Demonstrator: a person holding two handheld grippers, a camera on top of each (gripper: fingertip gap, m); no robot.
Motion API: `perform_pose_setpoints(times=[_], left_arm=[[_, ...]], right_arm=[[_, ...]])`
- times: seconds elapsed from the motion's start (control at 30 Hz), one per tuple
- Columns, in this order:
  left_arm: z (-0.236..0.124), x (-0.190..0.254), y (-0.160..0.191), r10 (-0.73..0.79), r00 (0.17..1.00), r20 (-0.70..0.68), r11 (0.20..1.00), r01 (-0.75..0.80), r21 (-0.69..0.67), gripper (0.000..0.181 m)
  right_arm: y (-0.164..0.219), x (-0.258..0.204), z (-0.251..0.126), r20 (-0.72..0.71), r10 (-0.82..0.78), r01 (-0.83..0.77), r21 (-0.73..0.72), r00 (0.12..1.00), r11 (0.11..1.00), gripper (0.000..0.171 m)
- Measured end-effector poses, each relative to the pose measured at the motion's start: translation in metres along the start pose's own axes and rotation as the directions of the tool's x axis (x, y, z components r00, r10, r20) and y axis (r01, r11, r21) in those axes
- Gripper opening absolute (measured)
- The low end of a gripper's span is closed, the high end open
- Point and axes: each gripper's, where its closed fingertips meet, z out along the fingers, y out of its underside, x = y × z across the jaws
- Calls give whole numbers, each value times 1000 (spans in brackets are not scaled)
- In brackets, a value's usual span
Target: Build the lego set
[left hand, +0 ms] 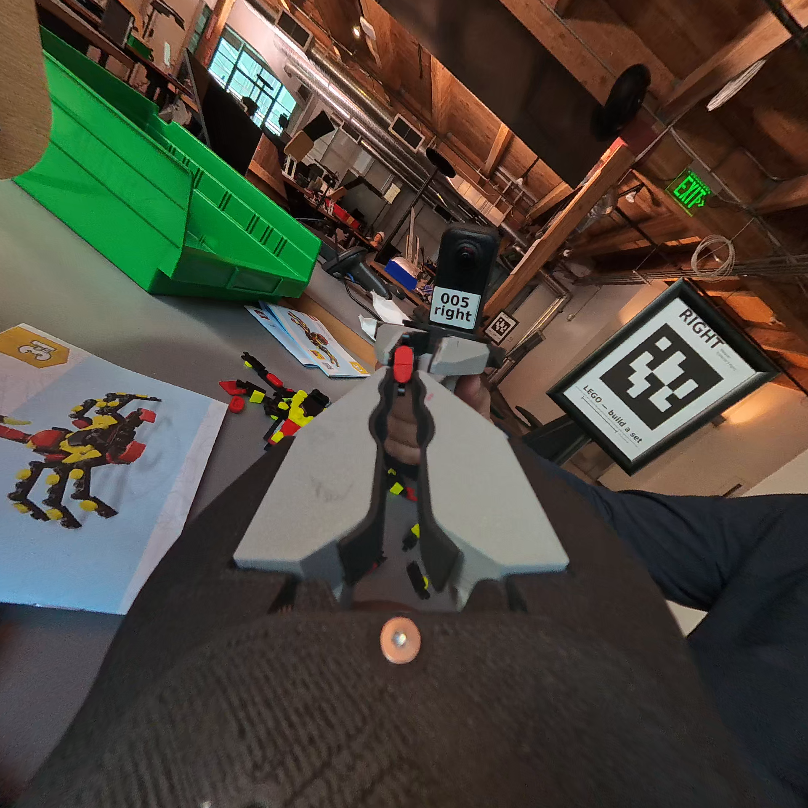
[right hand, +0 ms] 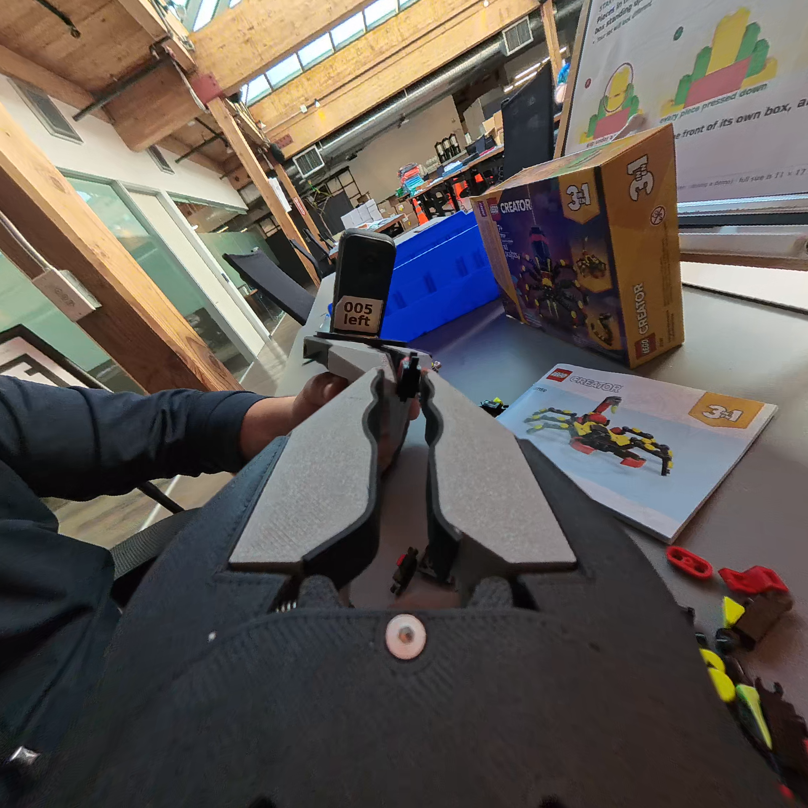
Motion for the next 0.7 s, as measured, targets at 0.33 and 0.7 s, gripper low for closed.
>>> perform_pose_setpoints(times=[0.33, 0.7], left_arm=[[0, -1, 4, 28, 1000, 14, 999, -27, -45, 5], [-5, -24, 25, 268, 945, 187, 931, -204, -302, 4]], right_arm=[[5, 3, -3, -46, -93, 90, -56, 995, 994, 4], [32, 20, -5, -158, -464, 374, -397, 872, 838, 3]])
